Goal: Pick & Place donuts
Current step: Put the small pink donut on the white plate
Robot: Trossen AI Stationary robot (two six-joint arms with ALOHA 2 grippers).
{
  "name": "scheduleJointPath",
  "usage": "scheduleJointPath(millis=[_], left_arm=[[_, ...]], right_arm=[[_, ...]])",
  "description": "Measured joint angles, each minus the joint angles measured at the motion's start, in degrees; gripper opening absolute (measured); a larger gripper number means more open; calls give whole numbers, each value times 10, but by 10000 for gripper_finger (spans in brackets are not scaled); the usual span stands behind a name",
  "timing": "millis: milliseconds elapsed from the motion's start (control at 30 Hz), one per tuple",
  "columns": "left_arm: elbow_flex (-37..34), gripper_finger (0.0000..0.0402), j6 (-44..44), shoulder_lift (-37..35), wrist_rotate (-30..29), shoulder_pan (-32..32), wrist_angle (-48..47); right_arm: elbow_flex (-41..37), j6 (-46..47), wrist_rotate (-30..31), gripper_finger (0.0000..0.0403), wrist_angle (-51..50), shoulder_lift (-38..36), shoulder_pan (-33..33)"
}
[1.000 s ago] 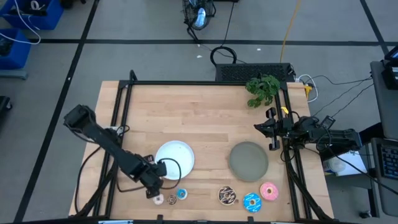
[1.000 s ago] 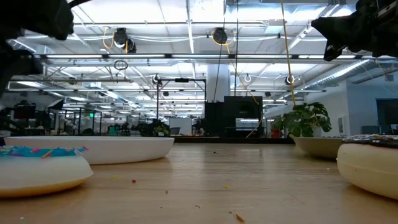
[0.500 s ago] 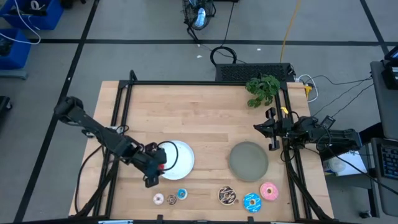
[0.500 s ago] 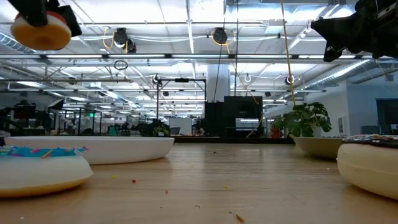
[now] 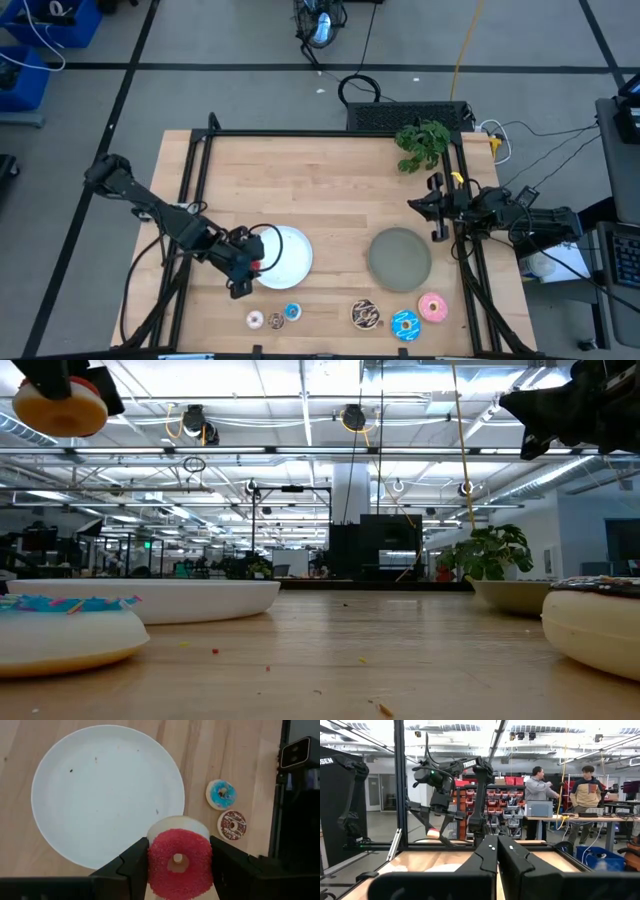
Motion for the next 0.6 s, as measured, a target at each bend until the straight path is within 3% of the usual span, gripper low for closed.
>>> scheduleJointPath(millis=[600], left_arm=[[0, 184, -6, 0, -7, 0, -4]], right_arm=[[0, 0, 17, 0, 0, 0, 0]])
